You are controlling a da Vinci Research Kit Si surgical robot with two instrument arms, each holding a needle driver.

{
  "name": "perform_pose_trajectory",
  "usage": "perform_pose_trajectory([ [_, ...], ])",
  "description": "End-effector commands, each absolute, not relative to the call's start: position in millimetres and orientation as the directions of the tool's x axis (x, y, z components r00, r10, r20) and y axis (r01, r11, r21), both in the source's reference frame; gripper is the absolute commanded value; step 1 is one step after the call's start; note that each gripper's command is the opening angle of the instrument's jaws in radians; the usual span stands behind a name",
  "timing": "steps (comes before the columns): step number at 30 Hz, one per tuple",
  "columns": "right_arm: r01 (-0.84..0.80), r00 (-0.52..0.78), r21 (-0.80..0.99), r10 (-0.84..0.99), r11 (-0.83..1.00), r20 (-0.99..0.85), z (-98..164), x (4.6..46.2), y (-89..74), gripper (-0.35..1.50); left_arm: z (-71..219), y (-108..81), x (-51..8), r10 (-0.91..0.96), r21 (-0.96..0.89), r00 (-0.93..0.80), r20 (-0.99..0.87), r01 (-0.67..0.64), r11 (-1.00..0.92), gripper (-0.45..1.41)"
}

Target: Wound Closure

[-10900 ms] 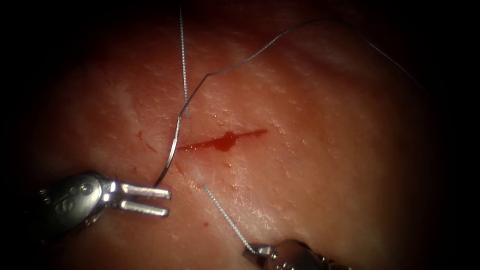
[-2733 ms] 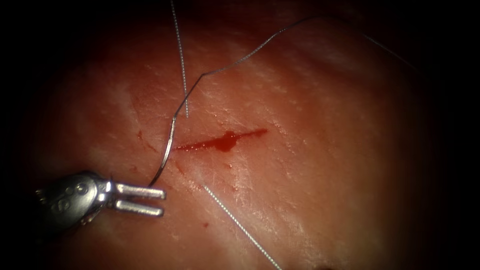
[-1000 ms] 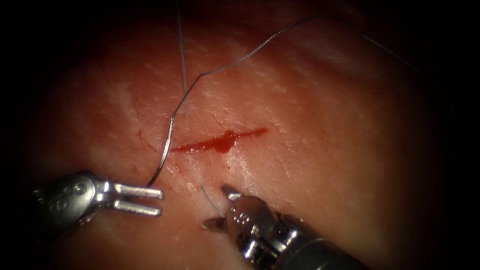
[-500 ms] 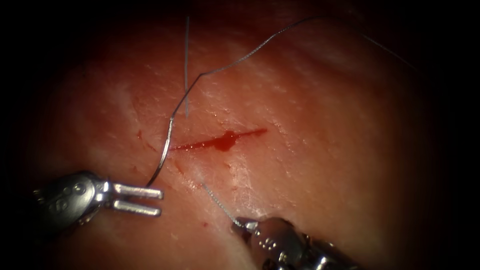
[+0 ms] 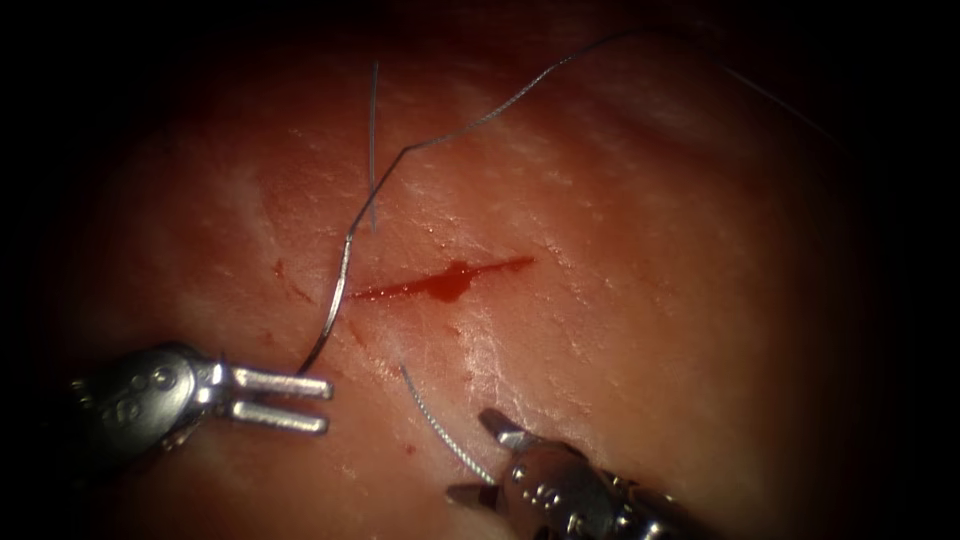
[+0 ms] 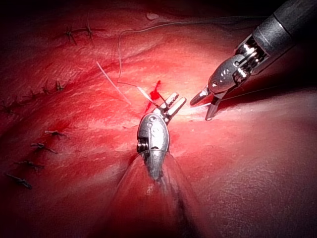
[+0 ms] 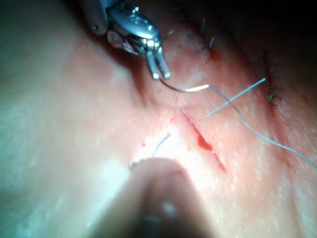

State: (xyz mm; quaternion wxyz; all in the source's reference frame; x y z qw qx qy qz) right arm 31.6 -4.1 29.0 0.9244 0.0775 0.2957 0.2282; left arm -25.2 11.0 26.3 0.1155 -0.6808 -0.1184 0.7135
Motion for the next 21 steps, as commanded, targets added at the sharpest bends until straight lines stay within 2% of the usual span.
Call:
perform_pose_trajectory([
  [1, -0.371, 0.712, 0.278, 0.464, 0.886, -0.527, 29, 31.4, -3.8, 1.47, 27, 11.0, -26.0, 0.330, -0.331, -0.057, -0.942, 0.001, -0.944, -0.45],
  [7, -0.360, 0.666, 0.275, 0.452, 0.891, -0.593, 26, 28.3, -3.5, 1.47, 28, 12.2, -29.2, 0.351, -0.353, -0.063, -0.934, 0.011, -0.936, -0.45],
  [14, -0.451, 0.612, 0.200, 0.465, 0.870, -0.640, 23, 23.2, -1.5, 1.47, 31, 16.6, -35.5, 0.368, -0.368, -0.058, -0.928, -0.019, -0.930, -0.45],
  [21, -0.516, 0.571, 0.169, 0.484, 0.840, -0.663, 22, 20.8, -0.6, 1.48, 36, 20.7, -42.1, 0.372, -0.370, -0.059, -0.926, -0.043, -0.928, -0.45],
])
